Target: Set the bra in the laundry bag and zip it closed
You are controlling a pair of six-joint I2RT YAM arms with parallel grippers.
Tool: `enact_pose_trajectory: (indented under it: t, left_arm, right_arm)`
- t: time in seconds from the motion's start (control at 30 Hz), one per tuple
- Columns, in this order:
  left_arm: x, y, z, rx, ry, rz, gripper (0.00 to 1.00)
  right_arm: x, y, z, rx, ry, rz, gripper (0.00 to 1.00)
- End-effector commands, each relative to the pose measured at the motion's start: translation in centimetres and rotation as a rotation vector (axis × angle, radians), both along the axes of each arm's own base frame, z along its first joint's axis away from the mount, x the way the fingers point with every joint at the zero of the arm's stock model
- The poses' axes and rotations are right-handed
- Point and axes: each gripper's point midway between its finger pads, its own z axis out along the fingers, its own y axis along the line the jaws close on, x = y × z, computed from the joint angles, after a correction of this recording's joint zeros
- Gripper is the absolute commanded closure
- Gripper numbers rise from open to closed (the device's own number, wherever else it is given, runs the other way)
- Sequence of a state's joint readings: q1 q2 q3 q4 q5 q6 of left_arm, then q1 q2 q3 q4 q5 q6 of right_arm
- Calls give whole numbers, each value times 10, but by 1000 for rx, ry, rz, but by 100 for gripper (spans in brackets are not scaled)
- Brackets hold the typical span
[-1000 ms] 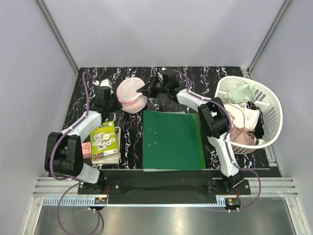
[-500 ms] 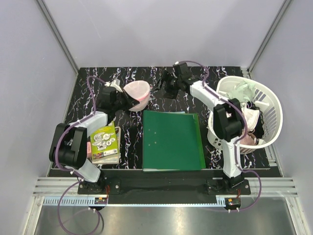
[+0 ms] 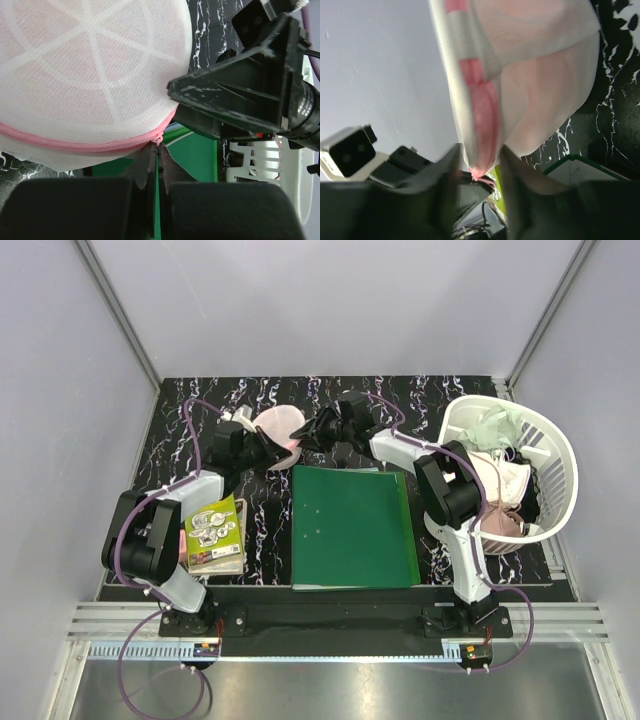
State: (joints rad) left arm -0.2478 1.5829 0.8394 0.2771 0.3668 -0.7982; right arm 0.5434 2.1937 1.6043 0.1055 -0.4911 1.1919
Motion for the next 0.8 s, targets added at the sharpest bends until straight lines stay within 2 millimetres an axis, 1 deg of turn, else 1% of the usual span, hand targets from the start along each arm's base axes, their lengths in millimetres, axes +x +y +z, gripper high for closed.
enact_pose_trajectory:
  t: [0.0, 0.03, 0.07, 0.1, 0.13, 0.17, 0.2, 0.23, 0.27, 0.3, 0.33, 0.37, 0.4, 0.43, 0.47, 0.5, 0.53, 0.57, 0.6, 0.63, 0.67, 0.7, 0.73, 0.77]
  left_arm:
    - [6, 8, 16, 64, -63, -11, 100]
    - [4, 13, 12, 76, -42, -4, 100]
    - [5, 20, 14, 83, -41, 14, 100]
    - [8, 36, 11, 96, -30, 54, 100]
    - [5, 47, 5, 114, 9, 81, 100]
    - [6, 62, 7, 136, 14, 123, 100]
    - [10, 84, 6, 164, 17, 168, 100]
    - [7, 95, 3, 185, 45, 188, 100]
    - [7, 104, 3, 201, 51, 203, 100]
    - [9, 115, 7, 222, 45, 208, 100]
    - [11, 116, 9, 228, 42, 197, 100]
    - [11, 110, 14, 213, 30, 159, 100]
    - [14, 103, 19, 197, 8, 130, 100]
    - [16, 96, 25, 175, -11, 106, 100]
    - [15, 86, 29, 145, -19, 73, 100]
    - [18, 74, 36, 106, -44, 56, 100]
    - [17, 66, 39, 77, -51, 36, 100]
    - [16, 58, 40, 54, -50, 26, 100]
    - [19, 52, 46, 11, -60, 31, 100]
    - [19, 49, 45, -6, -57, 32, 100]
    - [20, 44, 46, -29, -51, 36, 100]
    - [22, 43, 48, -37, -62, 39, 100]
    - [23, 41, 46, -42, -60, 42, 100]
    - [22, 38, 46, -49, -57, 36, 100]
  right_arm:
    - [24, 5, 29, 79, -77, -12, 67]
    - [27, 1, 28, 80, -79, -6, 84]
    - [30, 0, 25, 78, -82, -2, 94]
    - [34, -3, 26, 71, -107, 5, 100]
    - [39, -9, 27, 65, -117, 5, 100]
    - [42, -12, 24, 53, -127, 12, 100]
    - [48, -13, 33, 39, -179, 30, 100]
    - [51, -18, 34, 41, -185, 53, 100]
    - [53, -17, 32, 43, -194, 74, 100]
    - [58, -15, 47, 52, -250, 98, 100]
    - [55, -12, 48, 55, -246, 140, 100]
    - [56, -8, 37, 45, -234, 166, 100]
    - [62, -3, 59, 51, -295, 188, 97]
    - [60, -3, 51, 26, -240, 198, 90]
    - [62, 1, 37, 2, -216, 207, 76]
    - [71, 5, 60, -17, -292, 199, 68]
    - [65, 1, 34, -96, -191, 197, 59]
    - [67, 0, 49, -133, -217, 179, 52]
    - [71, -7, 37, -213, -222, 149, 46]
    - [66, -15, 51, -247, -229, 129, 42]
    - [59, -25, 30, -306, -187, 113, 38]
    - [60, -35, 29, -377, -216, 70, 27]
    - [53, -41, 58, -390, -268, 42, 20]
    - [39, -50, 30, -445, -218, 42, 16]
